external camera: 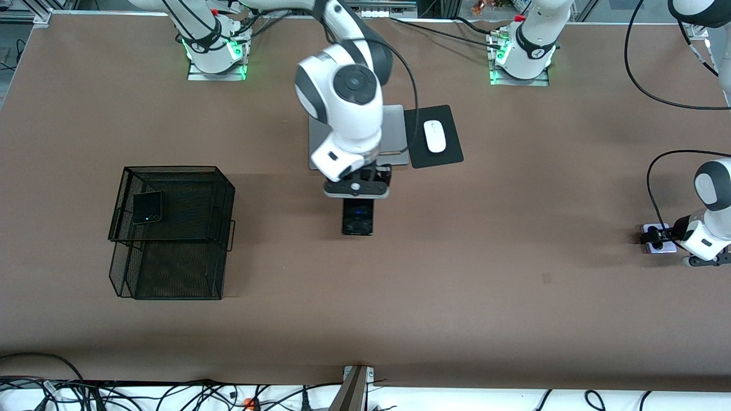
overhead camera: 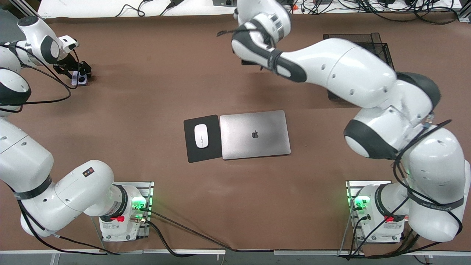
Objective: Place phones with both arms
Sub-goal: 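Lift the slab phone and carry it to the basket with the right gripper, then lower the slab into the basket while the left gripper carries the white phone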
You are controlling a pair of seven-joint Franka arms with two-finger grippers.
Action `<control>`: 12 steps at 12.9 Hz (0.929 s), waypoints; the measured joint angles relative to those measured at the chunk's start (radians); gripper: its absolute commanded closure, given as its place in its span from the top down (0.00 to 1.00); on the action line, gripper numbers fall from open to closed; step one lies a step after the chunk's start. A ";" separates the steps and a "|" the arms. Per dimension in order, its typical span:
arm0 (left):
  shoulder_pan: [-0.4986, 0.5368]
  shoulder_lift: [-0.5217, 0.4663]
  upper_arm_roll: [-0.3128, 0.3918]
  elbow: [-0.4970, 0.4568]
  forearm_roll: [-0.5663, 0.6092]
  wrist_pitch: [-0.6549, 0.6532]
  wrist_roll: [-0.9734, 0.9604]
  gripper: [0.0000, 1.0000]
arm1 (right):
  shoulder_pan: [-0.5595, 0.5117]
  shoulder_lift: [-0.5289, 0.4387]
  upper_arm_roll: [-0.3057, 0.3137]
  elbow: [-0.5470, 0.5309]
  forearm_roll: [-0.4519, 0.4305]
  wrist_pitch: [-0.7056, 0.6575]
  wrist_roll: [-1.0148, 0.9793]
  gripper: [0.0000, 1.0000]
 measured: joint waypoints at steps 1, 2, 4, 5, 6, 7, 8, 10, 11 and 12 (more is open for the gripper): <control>0.002 0.006 0.001 0.000 0.000 0.000 0.000 0.72 | -0.001 -0.029 -0.030 -0.020 0.000 -0.045 -0.032 0.00; 0.004 0.009 0.000 0.000 0.000 0.002 0.001 0.49 | -0.003 -0.061 -0.064 -0.058 0.000 -0.071 -0.078 0.00; 0.003 0.002 -0.004 0.002 0.000 -0.006 0.006 0.04 | -0.010 -0.147 -0.144 -0.182 0.000 -0.079 -0.194 0.00; 0.003 0.001 -0.004 0.003 0.000 -0.005 0.006 0.04 | -0.014 -0.197 -0.185 -0.256 0.000 -0.075 -0.256 0.00; 0.001 0.002 -0.004 0.002 0.000 -0.004 0.006 0.05 | -0.017 -0.253 -0.233 -0.338 0.000 -0.064 -0.326 0.00; -0.002 0.003 -0.005 0.003 0.000 0.000 0.006 0.05 | -0.020 -0.308 -0.281 -0.417 -0.001 -0.049 -0.400 0.00; -0.007 0.001 -0.010 0.006 0.000 0.002 0.006 0.06 | -0.022 -0.361 -0.331 -0.493 -0.002 -0.030 -0.477 0.00; -0.024 -0.016 -0.034 0.022 0.000 -0.046 0.006 0.06 | -0.026 -0.438 -0.420 -0.615 -0.004 0.004 -0.609 0.00; -0.037 -0.035 -0.057 0.036 0.000 -0.111 0.007 0.06 | -0.026 -0.465 -0.456 -0.666 -0.004 0.026 -0.664 0.00; -0.055 -0.059 -0.090 0.056 0.000 -0.194 0.007 0.06 | -0.026 -0.485 -0.482 -0.713 -0.004 0.053 -0.706 0.00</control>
